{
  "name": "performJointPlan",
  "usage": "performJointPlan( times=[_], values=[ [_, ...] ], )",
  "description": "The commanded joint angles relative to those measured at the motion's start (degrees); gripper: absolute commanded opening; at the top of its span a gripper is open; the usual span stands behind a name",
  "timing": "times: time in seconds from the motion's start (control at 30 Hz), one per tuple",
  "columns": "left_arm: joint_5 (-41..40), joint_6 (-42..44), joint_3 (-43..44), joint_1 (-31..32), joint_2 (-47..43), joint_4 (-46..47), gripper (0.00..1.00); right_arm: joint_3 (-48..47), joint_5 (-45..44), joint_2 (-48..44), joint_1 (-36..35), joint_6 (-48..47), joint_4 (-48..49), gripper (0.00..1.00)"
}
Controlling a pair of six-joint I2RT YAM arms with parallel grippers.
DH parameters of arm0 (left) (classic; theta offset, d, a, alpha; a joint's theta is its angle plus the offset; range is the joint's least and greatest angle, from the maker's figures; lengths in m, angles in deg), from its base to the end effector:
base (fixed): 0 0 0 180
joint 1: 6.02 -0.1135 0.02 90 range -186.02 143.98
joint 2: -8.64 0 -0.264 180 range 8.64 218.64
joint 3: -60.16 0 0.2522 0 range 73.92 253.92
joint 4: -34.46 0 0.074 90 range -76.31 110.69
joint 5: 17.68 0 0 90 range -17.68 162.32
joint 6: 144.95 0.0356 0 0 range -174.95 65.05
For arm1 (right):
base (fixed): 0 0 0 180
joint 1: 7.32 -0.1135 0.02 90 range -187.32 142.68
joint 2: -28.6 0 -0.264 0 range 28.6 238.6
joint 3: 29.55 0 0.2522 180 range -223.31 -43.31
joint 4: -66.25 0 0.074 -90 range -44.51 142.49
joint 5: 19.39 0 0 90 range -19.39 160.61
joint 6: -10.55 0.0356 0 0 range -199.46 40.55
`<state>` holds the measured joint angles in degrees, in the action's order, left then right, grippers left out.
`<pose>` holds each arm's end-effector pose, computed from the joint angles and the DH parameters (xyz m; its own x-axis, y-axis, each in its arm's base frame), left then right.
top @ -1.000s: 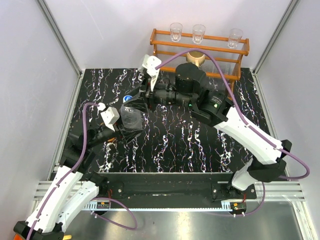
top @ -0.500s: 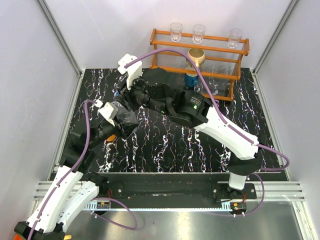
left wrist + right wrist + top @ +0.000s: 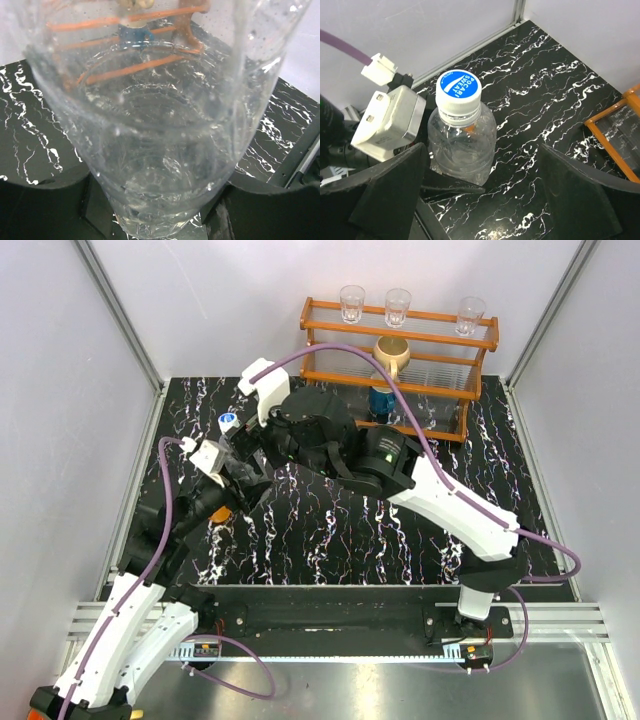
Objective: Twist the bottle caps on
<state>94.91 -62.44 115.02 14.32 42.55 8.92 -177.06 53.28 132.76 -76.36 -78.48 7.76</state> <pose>0.1293 -0.0625 0.3424 -0.1630 -0.0679 -0.9843 0.6644 0.7300 -0.1604 0.1430 0.3438 0.5144 -0.1068 -0.2335 -0.9665 -0.7869 0.6140 -0.0614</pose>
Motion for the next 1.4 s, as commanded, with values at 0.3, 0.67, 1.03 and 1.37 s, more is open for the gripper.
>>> performJointPlan(
  times=[0.3,0.67,1.03,1.37],
  values=[
    [38.9,-5.4,-2.4,-0.2,-0.7,16.5,0.43,28.5,38.0,-25.4,11.1,9.1,31.5,0.96],
    [57.7,-15.0,-0.7,0.8,1.0,24.7,0.48,35.4,67.8,-23.1,15.2,19.0,51.7,0.99],
    [56.1,-13.7,-0.5,0.8,1.9,23.7,0.48,34.5,76.6,-16.7,14.9,28.4,64.0,0.87],
    [53.0,-13.7,-1.2,0.8,2.4,23.6,0.48,30.0,76.1,-13.7,11.5,19.9,52.6,0.73]
  ],
)
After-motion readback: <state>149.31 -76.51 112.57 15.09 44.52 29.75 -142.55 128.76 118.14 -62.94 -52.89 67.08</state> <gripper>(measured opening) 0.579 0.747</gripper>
